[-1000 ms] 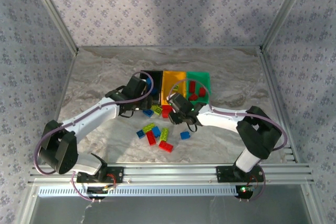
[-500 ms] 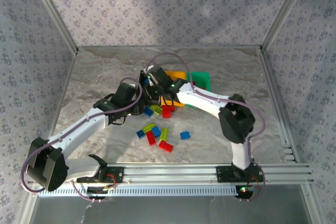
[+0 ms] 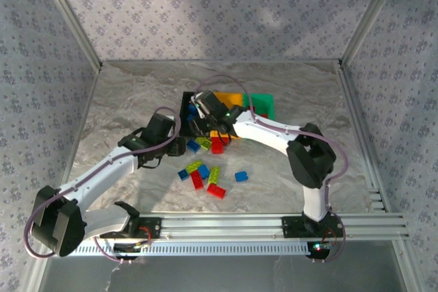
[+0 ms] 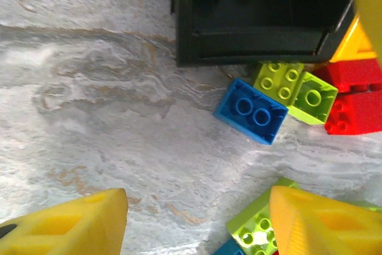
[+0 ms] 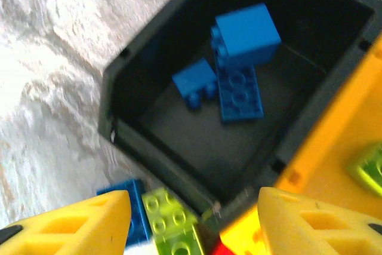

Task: Sort the legos into containers by color
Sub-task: Place the lego in the container, then pick up the lego from the center of the table.

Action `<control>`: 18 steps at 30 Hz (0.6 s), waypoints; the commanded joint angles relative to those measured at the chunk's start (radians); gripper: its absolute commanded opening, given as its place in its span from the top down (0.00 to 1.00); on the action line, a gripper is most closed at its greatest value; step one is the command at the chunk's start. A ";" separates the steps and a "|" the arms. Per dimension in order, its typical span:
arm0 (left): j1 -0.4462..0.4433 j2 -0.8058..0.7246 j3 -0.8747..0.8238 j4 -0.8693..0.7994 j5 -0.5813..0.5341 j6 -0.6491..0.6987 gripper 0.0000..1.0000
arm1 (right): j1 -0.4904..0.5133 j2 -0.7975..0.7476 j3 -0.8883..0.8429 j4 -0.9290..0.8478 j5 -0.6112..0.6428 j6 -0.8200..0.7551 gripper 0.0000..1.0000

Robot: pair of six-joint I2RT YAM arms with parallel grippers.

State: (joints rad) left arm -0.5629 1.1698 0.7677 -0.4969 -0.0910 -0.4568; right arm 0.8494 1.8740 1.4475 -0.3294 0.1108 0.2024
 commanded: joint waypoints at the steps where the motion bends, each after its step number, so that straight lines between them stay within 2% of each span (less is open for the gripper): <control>1: 0.002 0.055 0.028 0.032 0.075 -0.021 0.37 | -0.005 -0.124 -0.097 0.027 0.038 0.008 0.39; 5: -0.004 0.105 0.024 0.076 0.128 -0.052 0.36 | -0.015 -0.210 -0.221 0.049 0.062 0.017 0.39; 10: -0.011 0.186 0.045 0.090 0.141 -0.134 0.36 | -0.036 -0.302 -0.378 0.086 0.075 0.029 0.39; 14: -0.016 0.244 0.076 0.112 0.159 -0.196 0.36 | -0.055 -0.345 -0.441 0.104 0.074 0.035 0.39; 18: -0.034 0.309 0.132 0.101 0.147 -0.186 0.36 | -0.071 -0.390 -0.494 0.121 0.074 0.035 0.39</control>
State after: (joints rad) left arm -0.5831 1.4540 0.8364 -0.4099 0.0444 -0.6201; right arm 0.7864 1.5345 0.9760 -0.2394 0.1658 0.2214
